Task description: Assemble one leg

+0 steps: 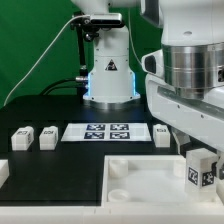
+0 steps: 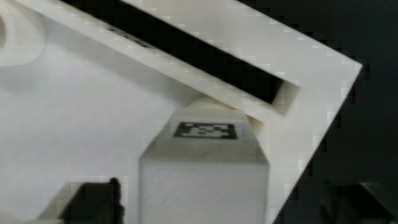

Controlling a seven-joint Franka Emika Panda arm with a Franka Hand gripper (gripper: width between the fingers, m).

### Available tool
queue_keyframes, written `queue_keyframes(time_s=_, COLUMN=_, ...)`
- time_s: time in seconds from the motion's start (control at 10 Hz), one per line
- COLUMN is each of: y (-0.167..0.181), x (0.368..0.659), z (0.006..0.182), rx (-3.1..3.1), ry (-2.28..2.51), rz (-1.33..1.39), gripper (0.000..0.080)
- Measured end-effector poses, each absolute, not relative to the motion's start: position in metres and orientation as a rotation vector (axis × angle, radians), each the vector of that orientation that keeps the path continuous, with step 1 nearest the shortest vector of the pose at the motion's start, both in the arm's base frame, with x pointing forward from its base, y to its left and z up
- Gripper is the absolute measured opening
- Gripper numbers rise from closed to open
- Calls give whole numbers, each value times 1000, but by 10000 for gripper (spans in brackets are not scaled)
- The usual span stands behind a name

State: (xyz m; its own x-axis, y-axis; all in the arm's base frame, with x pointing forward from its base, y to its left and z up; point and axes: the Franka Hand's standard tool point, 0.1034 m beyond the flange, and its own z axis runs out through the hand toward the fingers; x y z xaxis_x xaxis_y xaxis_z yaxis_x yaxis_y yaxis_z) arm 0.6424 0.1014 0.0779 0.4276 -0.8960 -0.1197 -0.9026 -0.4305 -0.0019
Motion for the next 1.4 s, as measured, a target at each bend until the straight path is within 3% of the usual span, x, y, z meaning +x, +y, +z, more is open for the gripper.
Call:
queue_keyframes(time_s=0.3, y=102, x=642, z=78, rx=-2643, ry=1561, rz=153, gripper=646)
queue_keyframes(time_s=1.0, y=100, x=640, z=74, rx=-3067, ry=120, rz=138, gripper=649)
queue_keyframes(time_s=1.4, y=99, x=641, z=75, rx=-3051, ry=-455, rz=128, gripper=649)
